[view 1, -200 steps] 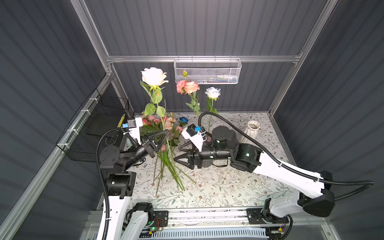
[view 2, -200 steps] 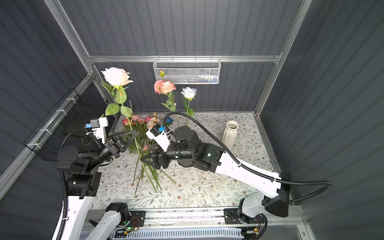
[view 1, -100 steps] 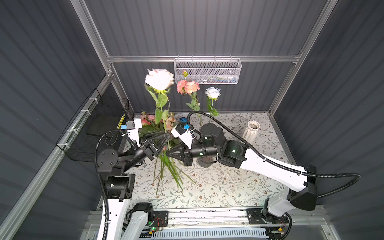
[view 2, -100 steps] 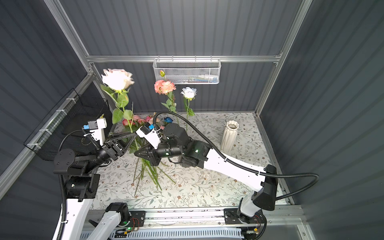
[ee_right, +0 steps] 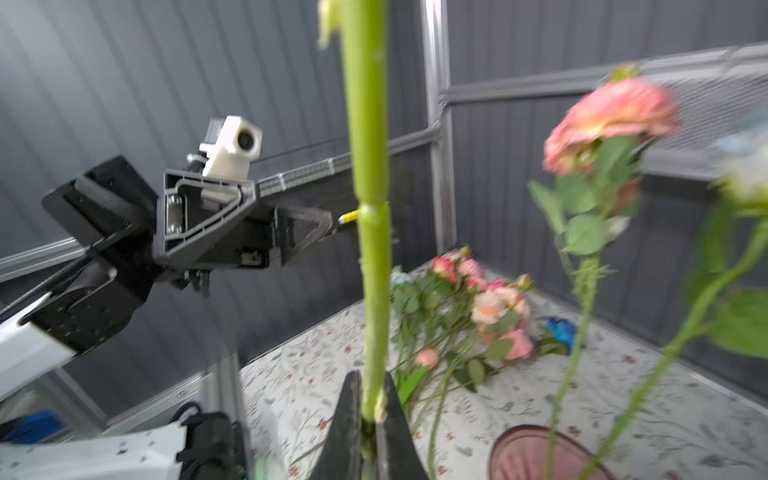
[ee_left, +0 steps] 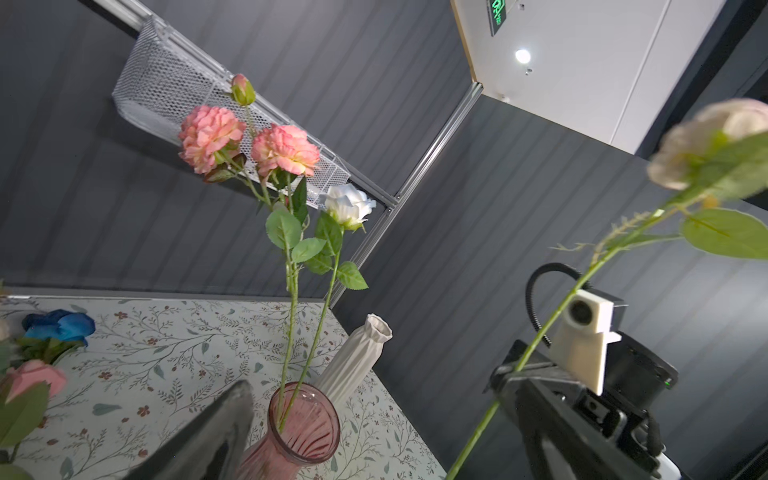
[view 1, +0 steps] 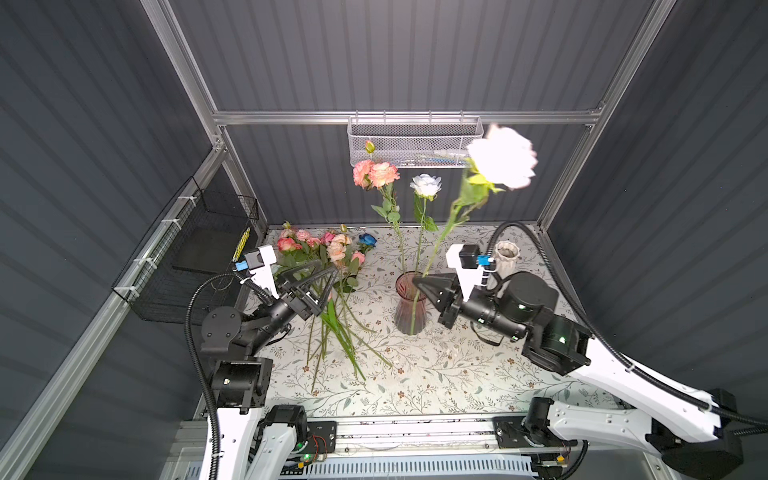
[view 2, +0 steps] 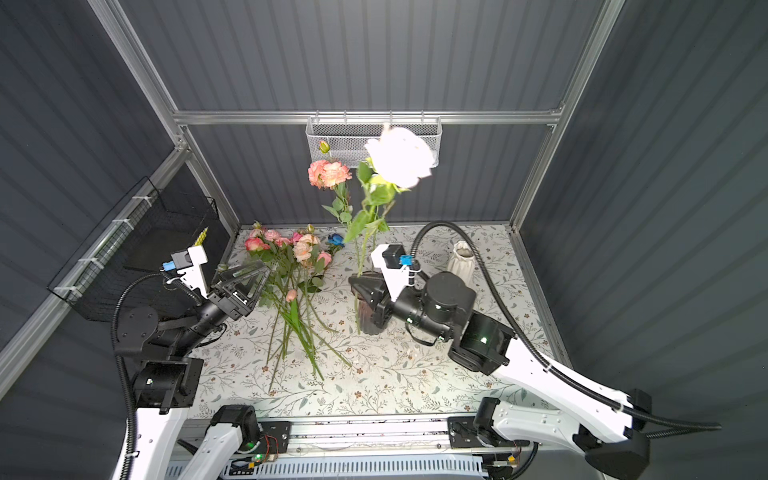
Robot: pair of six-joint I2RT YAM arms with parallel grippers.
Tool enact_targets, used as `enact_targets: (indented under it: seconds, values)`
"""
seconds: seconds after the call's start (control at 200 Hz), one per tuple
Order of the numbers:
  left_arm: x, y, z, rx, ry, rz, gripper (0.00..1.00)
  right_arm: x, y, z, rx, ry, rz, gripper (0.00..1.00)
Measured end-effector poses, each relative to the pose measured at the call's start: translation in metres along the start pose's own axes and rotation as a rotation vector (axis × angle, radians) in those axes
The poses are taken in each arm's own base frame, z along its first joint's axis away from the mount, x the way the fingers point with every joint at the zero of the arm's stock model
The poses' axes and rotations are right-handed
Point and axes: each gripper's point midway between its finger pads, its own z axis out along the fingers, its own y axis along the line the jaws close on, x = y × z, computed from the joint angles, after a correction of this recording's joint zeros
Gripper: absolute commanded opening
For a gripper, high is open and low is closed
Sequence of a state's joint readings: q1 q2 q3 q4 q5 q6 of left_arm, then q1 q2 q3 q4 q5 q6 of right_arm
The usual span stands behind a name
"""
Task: Arrange the flowers into the vase
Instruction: 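Carry the white rose into the pink vase with right while left withdraws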
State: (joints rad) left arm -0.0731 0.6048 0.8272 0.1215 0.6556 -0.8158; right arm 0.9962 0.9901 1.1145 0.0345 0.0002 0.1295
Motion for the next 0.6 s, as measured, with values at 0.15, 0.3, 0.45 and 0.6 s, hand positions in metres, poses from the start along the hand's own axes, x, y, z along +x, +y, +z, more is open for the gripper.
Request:
enact_targets:
  seconds: [0.15,0.3,0.45,0.6]
  values:
    - [0.019,0.032,0.004,-0.068,0.023,-0.061,1.0,-0.024,-0.042,-0.002,0.15,-0.104,-0.073,0.0]
    - [0.032,0.052,0.004,-0.114,0.034,-0.104,1.0,-0.013,-0.073,0.022,0.222,-0.098,-0.101,0.0]
    - [0.042,0.063,0.002,-0.139,0.042,-0.134,1.0,0.017,-0.101,0.048,0.259,-0.047,-0.082,0.0]
    - [0.051,0.073,0.002,-0.158,0.054,-0.16,1.0,0.06,-0.12,0.062,0.28,0.032,-0.028,0.06]
